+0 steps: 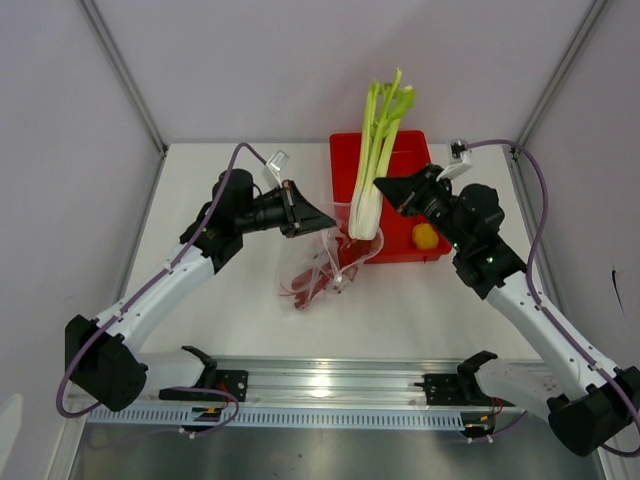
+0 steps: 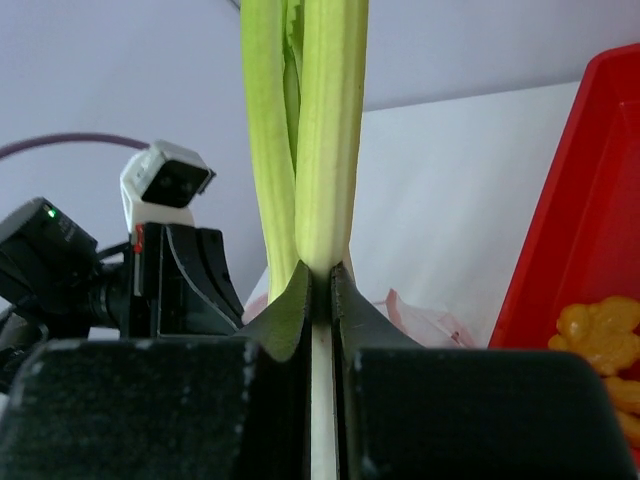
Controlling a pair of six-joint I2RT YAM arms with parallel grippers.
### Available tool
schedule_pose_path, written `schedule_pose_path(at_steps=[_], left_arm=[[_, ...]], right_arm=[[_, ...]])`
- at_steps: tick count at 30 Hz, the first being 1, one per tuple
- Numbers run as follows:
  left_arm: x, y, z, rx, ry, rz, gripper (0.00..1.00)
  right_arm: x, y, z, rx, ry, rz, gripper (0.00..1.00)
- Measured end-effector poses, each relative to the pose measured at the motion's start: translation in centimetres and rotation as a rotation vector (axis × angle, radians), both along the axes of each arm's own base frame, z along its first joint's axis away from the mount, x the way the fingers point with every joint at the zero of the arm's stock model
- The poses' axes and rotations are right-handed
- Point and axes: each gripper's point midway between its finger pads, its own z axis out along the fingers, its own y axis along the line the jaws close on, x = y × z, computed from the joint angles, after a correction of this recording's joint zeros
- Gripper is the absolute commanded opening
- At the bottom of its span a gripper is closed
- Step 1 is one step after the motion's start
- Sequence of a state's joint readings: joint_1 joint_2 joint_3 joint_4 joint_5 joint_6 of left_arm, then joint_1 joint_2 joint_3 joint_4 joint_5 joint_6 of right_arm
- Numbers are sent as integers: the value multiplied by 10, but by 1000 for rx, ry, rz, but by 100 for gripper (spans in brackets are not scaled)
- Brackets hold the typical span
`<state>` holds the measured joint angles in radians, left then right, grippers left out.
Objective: Place the food in the zip-top bag and seal the zipper
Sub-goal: Place the fake vegetable in the zipper food storage bag.
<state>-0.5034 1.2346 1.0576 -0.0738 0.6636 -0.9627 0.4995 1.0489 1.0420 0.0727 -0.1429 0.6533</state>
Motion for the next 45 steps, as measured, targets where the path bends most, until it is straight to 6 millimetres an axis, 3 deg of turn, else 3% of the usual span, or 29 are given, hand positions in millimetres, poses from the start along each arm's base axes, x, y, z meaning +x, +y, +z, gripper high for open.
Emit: schedule_pose_path(at_steps=[10,14,16,19,23,26,30,38,42,45], left_arm=[[-3,-4,17,-56,-1,-24,1],[-5,-5,24,-73,-3,-33,1],[-5,-5,27,-81,-5,-35,0],[-4,-6,31,-90,-13,-40,1],[-4,-8,30,-92,-11,-53,0],[-6,-8,29,-88,-10,-65,0],[-9,-8,28,-84,-14,-78,1],[-18,-4,26,-72,-38,-101,0],[-19,-3,25,-66,-42,-104,1],[-20,-3,24,-61,-43,-107,0]], right_arm=[[-21,29,-64,-71,-21,12,0],[-36,42,-75,-110,-58,12,1],[-41,45,-74,-123,-74,17,7],[-45,47,-74,-154,-93,19,42],[-48,46,-81,-221,-69,32,62],[-45,44,-77,-267,-48,42,70],[-24,35,-67,-308,-16,43,72],[13,-8,-73,-326,84,-6,75],[16,-22,-72,-311,126,-16,89],[8,-23,-69,-311,151,9,93]])
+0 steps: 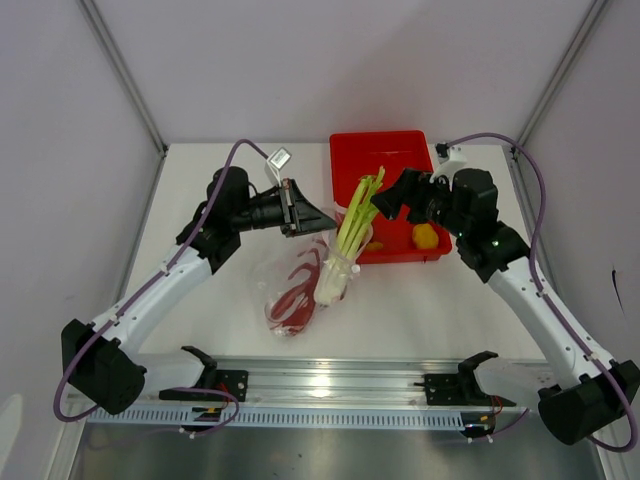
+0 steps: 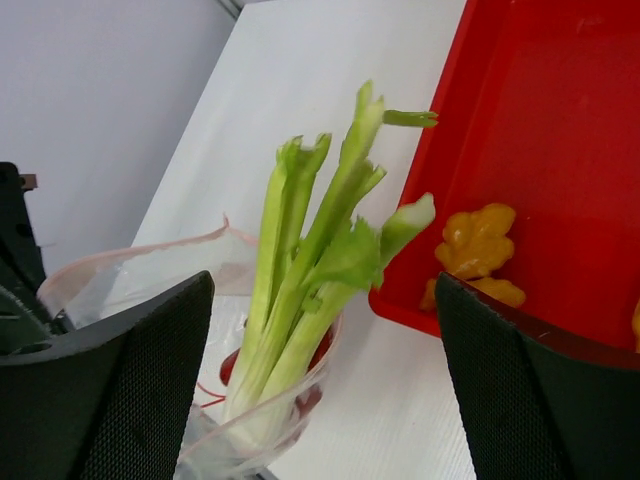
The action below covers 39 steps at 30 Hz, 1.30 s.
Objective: Place the food in the zip-top bag and seal the zipper
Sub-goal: Place the fake vegetable in the zipper food storage bag.
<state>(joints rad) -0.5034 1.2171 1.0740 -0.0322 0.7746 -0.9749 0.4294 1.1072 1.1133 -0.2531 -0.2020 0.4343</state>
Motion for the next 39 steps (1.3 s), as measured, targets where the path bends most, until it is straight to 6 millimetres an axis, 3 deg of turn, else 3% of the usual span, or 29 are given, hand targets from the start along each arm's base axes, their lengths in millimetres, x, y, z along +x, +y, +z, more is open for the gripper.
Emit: schedule_pose_path(at_steps=[2,3,10,20,23,26,28,39], left_arm=[[0,0,0,1,-1,0,1],[0,0,0,2,-5,0,1],[-1,0,-1,2,-6,-5,0],[-4,0,-12,11,18,-20,1],[-5,-1,-11,9,15,-23,1],[-6,-2,-11,8,14,-30,1],[-8,-3,-10,7,12,-36,1],[-13,-7,-10,5,9,-54,1]], right_arm=[[-4,0,5,5,14,8,94],[-6,0,6,10,18,13,100],[-20,1,1,73,61,45,99],[17,20,-26,87,146,56,99],[27,25,-30,86,159,56,92],[33,29,-30,98,164,62,75],[35,32,-30,110,166,68,72],[46,43,-20,111,144,95,79]])
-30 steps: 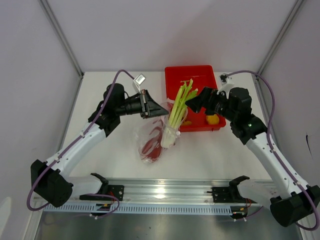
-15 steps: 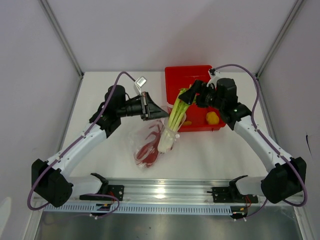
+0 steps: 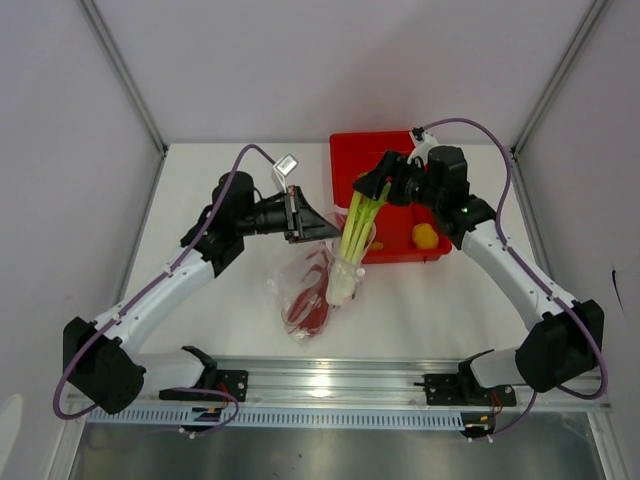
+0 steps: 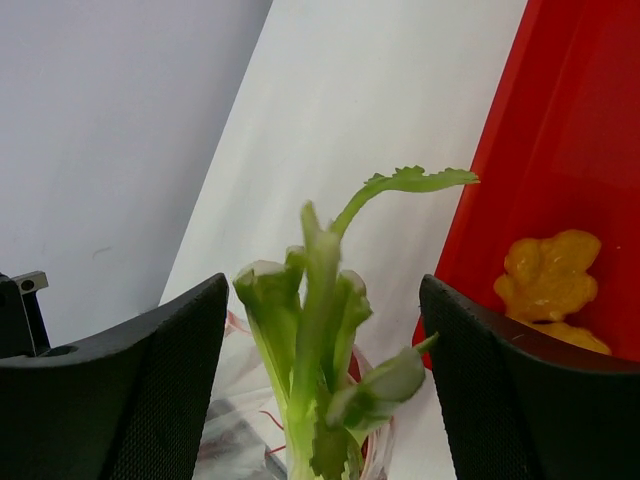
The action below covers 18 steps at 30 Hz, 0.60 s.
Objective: Place the food in the zip-top bag and seal the zipper
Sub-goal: Place the fake vegetable in the zipper food storage bag.
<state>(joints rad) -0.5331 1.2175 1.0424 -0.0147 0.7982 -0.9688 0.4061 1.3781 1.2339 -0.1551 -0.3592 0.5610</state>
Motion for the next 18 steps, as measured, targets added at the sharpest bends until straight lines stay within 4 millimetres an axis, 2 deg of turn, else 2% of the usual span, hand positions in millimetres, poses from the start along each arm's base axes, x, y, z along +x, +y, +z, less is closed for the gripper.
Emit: schedule_pose_path(at_steps=[4,7,8,10,11,13,14,18], left_arm=[[-1,-2,0,-3,-4,-6,1],[-2,-3,-1,-1,-1,-10,1],[-2,-3,-1,0,0,-11,1],[-2,-4,-1,0,1,-12,1],[-2,-4,-1,0,0,-12,1],[-2,-4,-1,1,1,-13,1],[-2,-4,-1,1,1,-13,1],[-2,-4,-1,1,1,-13,1]], right_arm=[[-2,8,2,-18,-13,18,76],[-4,16,2,-27,-21,30,68],[-4,18,1,-33,-22,35,55],[-5,21,-3,-46,-25,43,39],[-5,22,-5,-52,-23,44,24],[-4,22,-8,-58,-17,38,11],[-4,21,-8,-59,-14,32,1],[-2,17,-8,-54,-5,17,0]])
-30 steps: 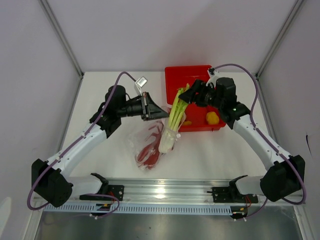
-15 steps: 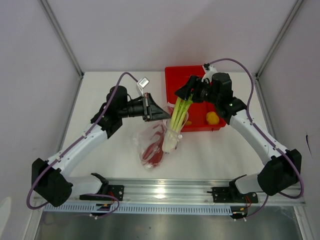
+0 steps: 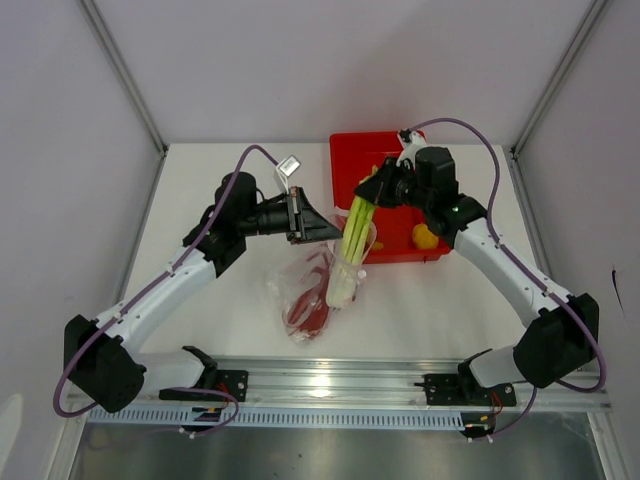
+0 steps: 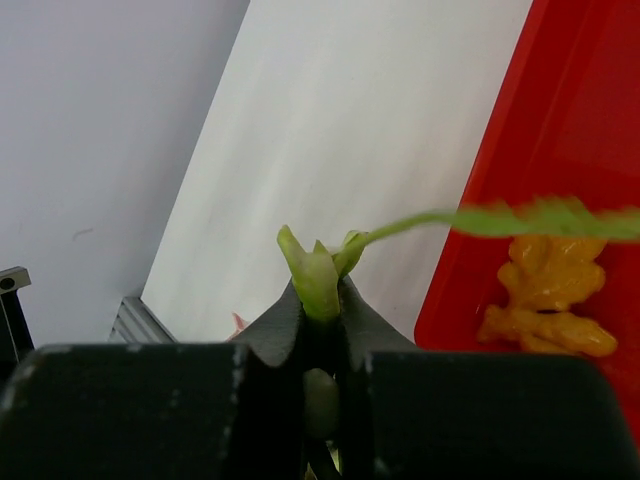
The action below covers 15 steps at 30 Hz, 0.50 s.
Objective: Place the food in the zip-top bag and seal the zipper
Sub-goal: Place the fake vegetable in the zipper food storage bag.
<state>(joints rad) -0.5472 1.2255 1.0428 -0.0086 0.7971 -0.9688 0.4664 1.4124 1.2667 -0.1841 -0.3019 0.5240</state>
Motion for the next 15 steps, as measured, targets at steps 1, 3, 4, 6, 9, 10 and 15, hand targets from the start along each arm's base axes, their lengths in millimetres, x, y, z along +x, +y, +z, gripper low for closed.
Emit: schedule_pose_path(at_steps=[1,3,4,6,9,10,15], left_arm=[[0,0,0,0,0,0,1],[0,0,0,1,1,0,1],[0,0,-1,1,1,0,1],[1,-1,-1,2,2,0,1],[2,-1,-2,3,2,4,1],[2,-1,-1,1,-2,5,1],[6,-3,-1,-5,-11,8,1]], right_arm=[[0,-2,0,2,5,-6,0],[1,-8,2,9,21,-24,0],[1,-13,3,15,27,-37,0],[2,-23,9,36,37,-65,0],[5,-42,27,91,48,-113,0],[6,-48,34,110,48,-130,0],[9,-65,61,188,46,-188,0]])
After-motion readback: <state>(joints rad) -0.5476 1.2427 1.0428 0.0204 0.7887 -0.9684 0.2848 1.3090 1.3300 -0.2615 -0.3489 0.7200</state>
